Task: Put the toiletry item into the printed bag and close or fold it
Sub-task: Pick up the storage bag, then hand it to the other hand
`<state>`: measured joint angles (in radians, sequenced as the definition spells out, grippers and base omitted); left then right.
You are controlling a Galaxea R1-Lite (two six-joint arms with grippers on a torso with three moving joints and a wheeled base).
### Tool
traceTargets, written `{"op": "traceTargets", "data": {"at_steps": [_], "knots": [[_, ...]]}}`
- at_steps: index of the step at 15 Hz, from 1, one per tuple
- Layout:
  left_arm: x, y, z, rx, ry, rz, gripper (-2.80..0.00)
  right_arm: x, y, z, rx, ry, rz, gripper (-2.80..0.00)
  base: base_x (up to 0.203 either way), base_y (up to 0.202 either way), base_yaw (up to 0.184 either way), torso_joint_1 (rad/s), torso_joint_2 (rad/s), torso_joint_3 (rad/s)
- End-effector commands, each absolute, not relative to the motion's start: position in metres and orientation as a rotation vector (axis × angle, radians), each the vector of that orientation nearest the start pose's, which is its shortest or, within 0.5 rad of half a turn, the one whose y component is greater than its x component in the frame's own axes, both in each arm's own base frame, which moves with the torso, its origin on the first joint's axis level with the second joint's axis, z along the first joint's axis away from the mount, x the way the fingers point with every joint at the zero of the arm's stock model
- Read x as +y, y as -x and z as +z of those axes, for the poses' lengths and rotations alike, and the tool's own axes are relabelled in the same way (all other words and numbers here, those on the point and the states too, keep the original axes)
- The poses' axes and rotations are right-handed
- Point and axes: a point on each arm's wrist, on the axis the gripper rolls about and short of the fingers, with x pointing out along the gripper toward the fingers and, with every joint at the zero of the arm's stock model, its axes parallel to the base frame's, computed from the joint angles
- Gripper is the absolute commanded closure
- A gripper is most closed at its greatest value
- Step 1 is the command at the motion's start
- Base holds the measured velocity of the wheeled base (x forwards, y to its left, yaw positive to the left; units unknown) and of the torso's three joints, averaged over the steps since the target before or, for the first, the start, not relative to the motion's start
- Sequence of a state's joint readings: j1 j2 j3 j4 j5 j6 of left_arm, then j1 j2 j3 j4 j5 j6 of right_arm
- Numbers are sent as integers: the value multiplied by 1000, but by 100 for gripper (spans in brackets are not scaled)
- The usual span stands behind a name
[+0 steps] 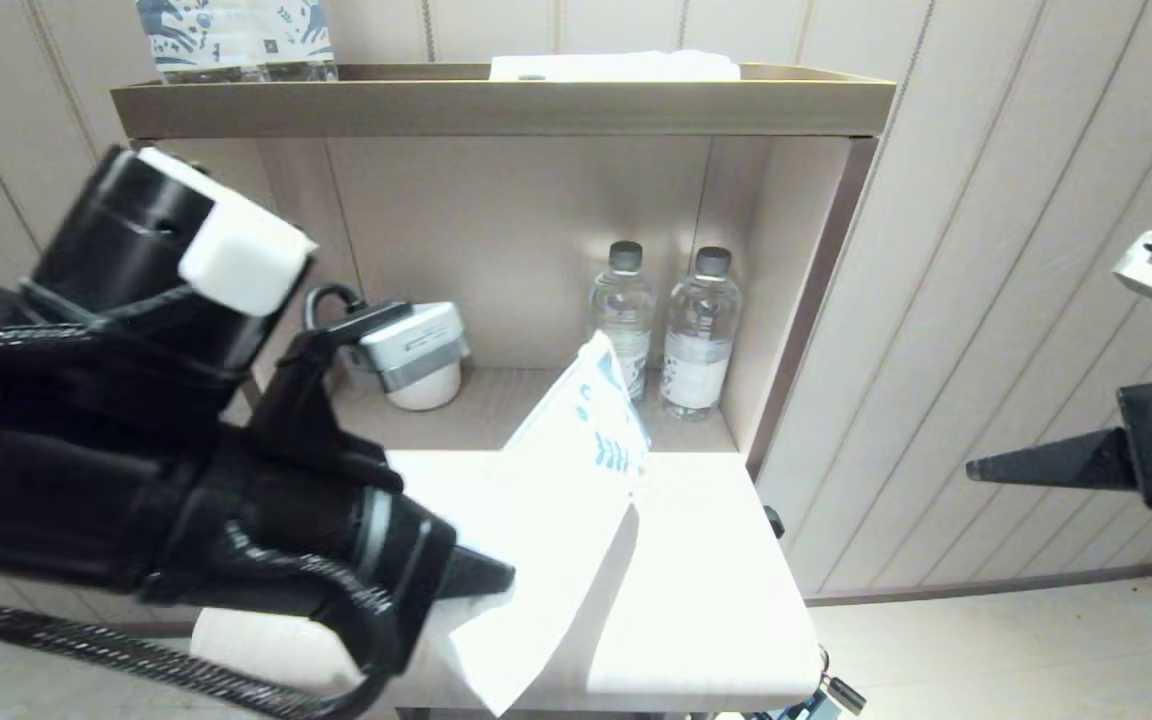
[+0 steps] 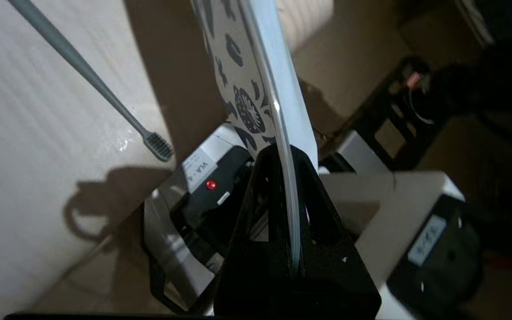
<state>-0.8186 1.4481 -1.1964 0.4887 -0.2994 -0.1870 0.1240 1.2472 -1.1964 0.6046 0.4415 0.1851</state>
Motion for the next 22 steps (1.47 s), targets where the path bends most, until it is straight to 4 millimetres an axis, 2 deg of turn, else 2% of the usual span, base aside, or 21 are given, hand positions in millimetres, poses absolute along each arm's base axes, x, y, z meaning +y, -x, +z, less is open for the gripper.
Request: {"op": "traceTargets", "data": {"at_steps": [1, 5, 8, 12, 15, 20, 22], "knots": [[-131, -126, 265, 728, -85, -1216, 0, 33, -150, 293, 710, -246, 531, 0, 0, 0, 0, 0, 0, 0], [-130, -124, 254, 642, -258, -1412, 0, 36, -133, 296, 667, -87, 693, 0, 0, 0, 0, 0, 0, 0], [-143, -139, 247, 583, -402, -1478, 0, 35, -118, 304, 558, 24, 812, 0, 0, 0, 0, 0, 0, 0], [-173, -167, 254, 583, -440, -1496, 0, 37, -118, 317, 461, 116, 891, 0, 0, 0, 0, 0, 0, 0], [-201, -172, 254, 594, -480, -1556, 0, 41, -142, 329, 452, 132, 912, 0, 0, 0, 0, 0, 0, 0], [-201, -174, 260, 519, -526, -1579, 0, 48, -179, 320, 506, 153, 931, 0, 0, 0, 0, 0, 0, 0], [-196, -169, 260, 515, -561, -1601, 0, 49, -180, 328, 482, 147, 961, 0, 0, 0, 0, 0, 0, 0]]}}
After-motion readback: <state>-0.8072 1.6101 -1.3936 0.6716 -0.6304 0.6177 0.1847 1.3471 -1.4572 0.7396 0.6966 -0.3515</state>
